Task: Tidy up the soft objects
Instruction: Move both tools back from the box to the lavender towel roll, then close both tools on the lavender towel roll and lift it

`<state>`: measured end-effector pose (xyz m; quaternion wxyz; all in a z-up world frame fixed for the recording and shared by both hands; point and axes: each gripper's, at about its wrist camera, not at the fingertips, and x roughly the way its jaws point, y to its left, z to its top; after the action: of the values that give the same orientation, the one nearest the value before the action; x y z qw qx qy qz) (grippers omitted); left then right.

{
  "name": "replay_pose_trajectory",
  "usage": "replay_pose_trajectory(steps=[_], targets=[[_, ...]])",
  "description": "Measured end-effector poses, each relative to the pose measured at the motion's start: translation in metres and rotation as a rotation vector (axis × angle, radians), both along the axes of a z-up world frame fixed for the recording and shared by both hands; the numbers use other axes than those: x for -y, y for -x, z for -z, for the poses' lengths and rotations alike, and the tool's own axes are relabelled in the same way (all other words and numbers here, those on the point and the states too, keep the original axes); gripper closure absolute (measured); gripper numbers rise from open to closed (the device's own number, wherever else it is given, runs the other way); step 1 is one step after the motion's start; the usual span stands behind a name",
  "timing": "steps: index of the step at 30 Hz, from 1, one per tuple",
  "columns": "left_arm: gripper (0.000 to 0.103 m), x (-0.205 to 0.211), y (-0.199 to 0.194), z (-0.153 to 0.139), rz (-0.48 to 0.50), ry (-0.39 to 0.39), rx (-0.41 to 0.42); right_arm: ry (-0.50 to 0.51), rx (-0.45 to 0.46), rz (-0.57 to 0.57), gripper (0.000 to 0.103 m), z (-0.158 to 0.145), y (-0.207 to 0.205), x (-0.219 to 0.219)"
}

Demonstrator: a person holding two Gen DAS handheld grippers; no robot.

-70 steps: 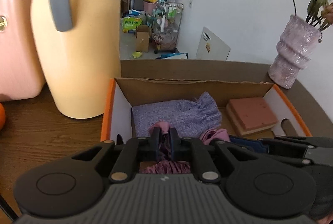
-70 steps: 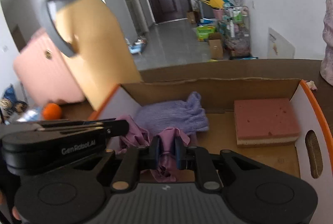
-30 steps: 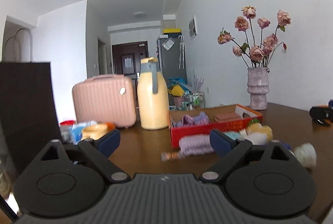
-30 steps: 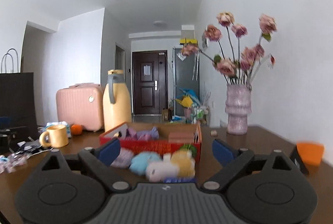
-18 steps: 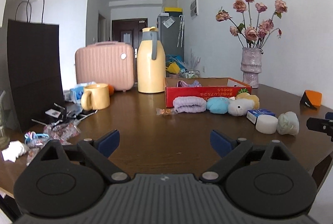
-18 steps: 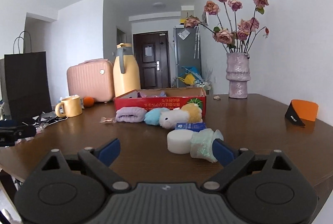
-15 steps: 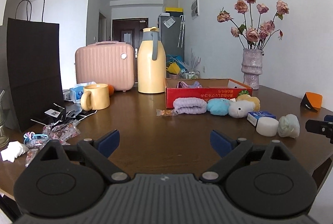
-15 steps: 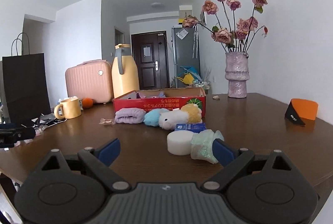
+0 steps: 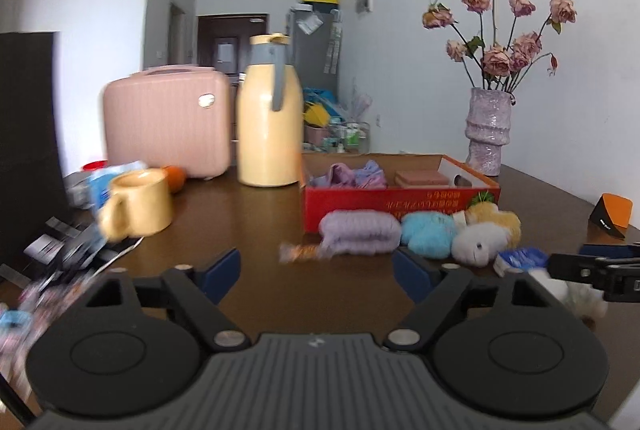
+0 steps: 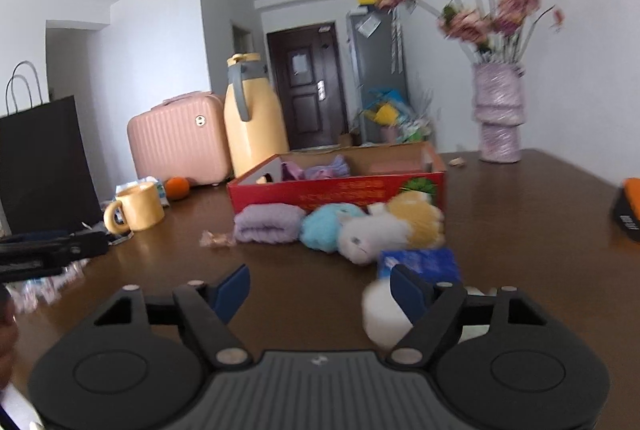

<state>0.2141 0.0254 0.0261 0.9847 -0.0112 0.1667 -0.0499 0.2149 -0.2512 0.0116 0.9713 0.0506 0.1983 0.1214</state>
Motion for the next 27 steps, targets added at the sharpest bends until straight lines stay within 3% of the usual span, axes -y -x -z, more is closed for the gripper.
replay_pose_trajectory(steps=[4,8,11,13,19,23,26,27], targets=[[0.032,0.007,-0.071,-0.009,0.074,-0.007,-0.040,-0.042,-0.052,-0.046,0.038,-0.009,-0.068,-0.014],[0.055,0.016,-0.154,-0.001,0.113,-0.004,-0.165,-0.110,-0.158,-0.068,0.045,-0.003,-0.149,-0.031],[0.067,0.015,-0.203,0.014,0.133,0.057,-0.259,-0.118,-0.228,-0.057,0.051,0.009,-0.197,-0.048],[0.070,0.011,-0.228,0.025,0.149,0.109,-0.313,-0.135,-0.244,-0.066,0.055,0.016,-0.221,-0.058],[0.082,0.000,-0.256,0.051,0.195,0.227,-0.408,-0.187,-0.319,-0.062,0.071,0.045,-0.259,-0.067],[0.089,-0.007,-0.258,0.051,0.190,0.275,-0.414,-0.186,-0.289,-0.056,0.081,0.049,-0.260,-0.069],[0.091,-0.005,-0.252,0.044,0.200,0.264,-0.386,-0.154,-0.255,-0.053,0.091,0.040,-0.254,-0.070],[0.097,-0.004,-0.249,0.040,0.200,0.254,-0.376,-0.151,-0.237,-0.055,0.094,0.037,-0.251,-0.071]])
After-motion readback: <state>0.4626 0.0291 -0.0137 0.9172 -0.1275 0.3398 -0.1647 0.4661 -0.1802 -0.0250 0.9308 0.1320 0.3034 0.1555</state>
